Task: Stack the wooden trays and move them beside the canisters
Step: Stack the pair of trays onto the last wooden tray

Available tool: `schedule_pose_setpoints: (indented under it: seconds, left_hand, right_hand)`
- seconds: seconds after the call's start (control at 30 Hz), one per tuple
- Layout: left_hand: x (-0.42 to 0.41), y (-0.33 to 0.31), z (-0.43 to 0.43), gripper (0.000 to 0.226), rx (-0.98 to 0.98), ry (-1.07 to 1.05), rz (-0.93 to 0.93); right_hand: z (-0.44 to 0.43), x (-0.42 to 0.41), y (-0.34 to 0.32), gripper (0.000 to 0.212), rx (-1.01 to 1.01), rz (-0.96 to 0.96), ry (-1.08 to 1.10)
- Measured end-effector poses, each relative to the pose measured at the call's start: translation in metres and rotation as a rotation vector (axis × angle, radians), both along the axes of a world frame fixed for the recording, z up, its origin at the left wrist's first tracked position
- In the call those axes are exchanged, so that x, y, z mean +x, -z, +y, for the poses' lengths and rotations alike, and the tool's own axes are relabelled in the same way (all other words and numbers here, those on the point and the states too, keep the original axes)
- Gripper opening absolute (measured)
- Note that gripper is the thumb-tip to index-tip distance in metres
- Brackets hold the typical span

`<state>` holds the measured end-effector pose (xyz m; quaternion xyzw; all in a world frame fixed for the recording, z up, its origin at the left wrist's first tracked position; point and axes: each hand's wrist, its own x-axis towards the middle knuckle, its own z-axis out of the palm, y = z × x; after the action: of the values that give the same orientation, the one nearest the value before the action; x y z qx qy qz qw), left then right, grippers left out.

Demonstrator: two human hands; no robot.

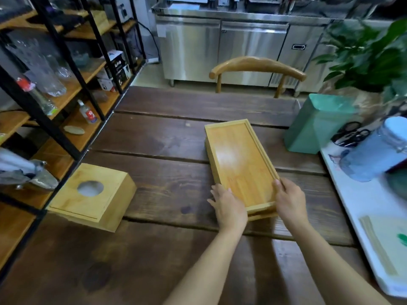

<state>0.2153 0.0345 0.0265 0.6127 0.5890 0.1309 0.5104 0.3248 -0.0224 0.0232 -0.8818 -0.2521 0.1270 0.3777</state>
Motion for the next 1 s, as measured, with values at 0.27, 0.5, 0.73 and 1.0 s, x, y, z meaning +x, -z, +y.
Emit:
schedule_pose_setpoints:
  seconds: [0.27,0.5,0.73,1.0]
  left_hand:
    - [0.01,0.012,-0.002,0.051,-0.002,0.02,-0.004]
    - [0.007,0.013,-0.007,0.053,-0.004,0.012,-0.033]
    - [-0.001,0.013,-0.009,0.057,-0.027,0.04,-0.085]
    - [-0.009,0.018,-0.011,0.06,-0.011,0.064,-0.145]
  right_hand:
    - [-0.005,0.008,0.022,0.031,0.002,0.049,0.029]
    - [-0.007,0.011,0.026,0.031,-0.004,0.057,-0.001]
    - [-0.009,0.009,0.028,0.03,-0.012,0.08,-0.036]
    - [-0.008,0.008,0.026,0.027,-0.013,0.087,-0.057]
